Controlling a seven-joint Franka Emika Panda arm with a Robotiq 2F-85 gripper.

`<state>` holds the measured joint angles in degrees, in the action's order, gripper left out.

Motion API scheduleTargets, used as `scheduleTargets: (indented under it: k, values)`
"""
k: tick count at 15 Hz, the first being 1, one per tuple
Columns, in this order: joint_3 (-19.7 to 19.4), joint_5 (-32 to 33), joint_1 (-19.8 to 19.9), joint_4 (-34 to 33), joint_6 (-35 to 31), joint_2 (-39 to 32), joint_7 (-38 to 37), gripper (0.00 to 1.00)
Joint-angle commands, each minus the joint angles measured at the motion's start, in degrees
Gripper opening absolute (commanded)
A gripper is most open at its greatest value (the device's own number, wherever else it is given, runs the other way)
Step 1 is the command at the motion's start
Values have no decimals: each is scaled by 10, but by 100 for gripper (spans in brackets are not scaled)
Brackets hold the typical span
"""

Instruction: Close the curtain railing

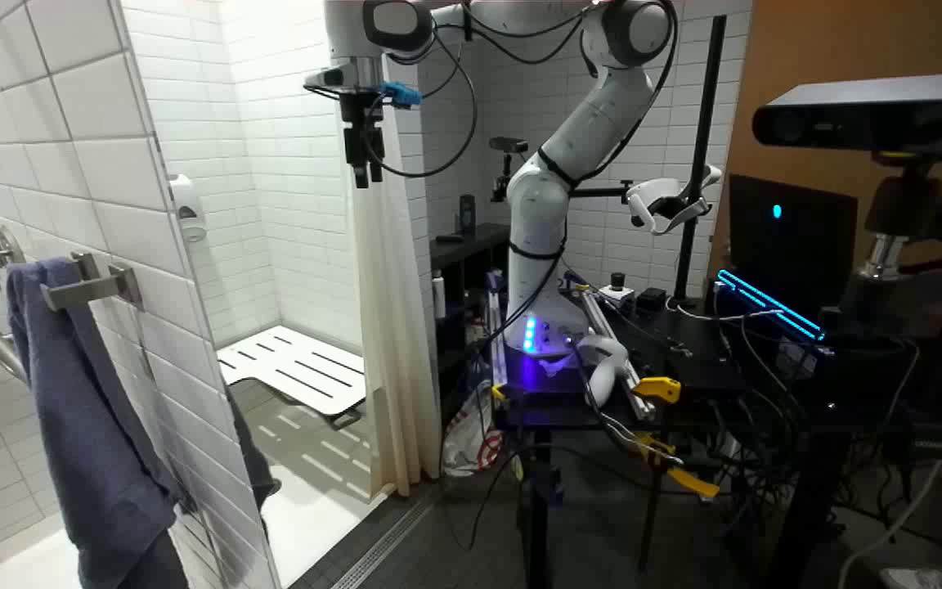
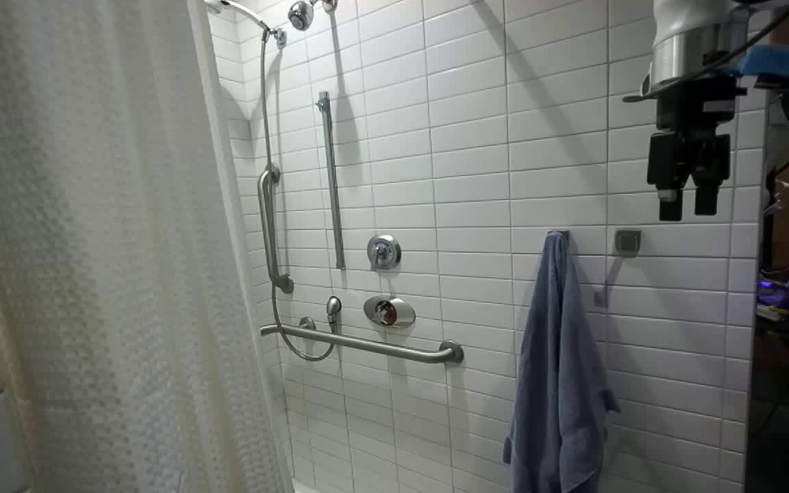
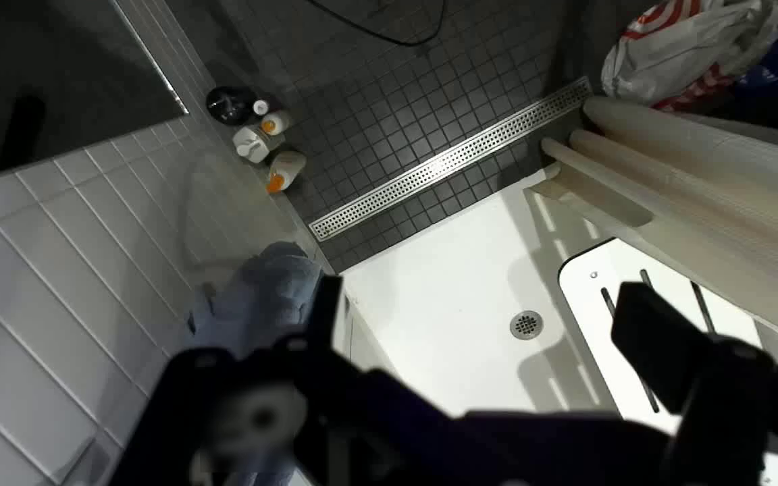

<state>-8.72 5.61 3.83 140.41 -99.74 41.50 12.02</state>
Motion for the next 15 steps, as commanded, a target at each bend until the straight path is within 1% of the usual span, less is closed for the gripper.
scheduleTargets:
  k: [1, 10, 15]
  values:
    - [0, 0, 0, -2, 1, 0, 0, 100]
    - [0, 0, 0, -2, 1, 0, 0, 100]
    - [-9, -10, -33, -21, -33, -32, 63, 100]
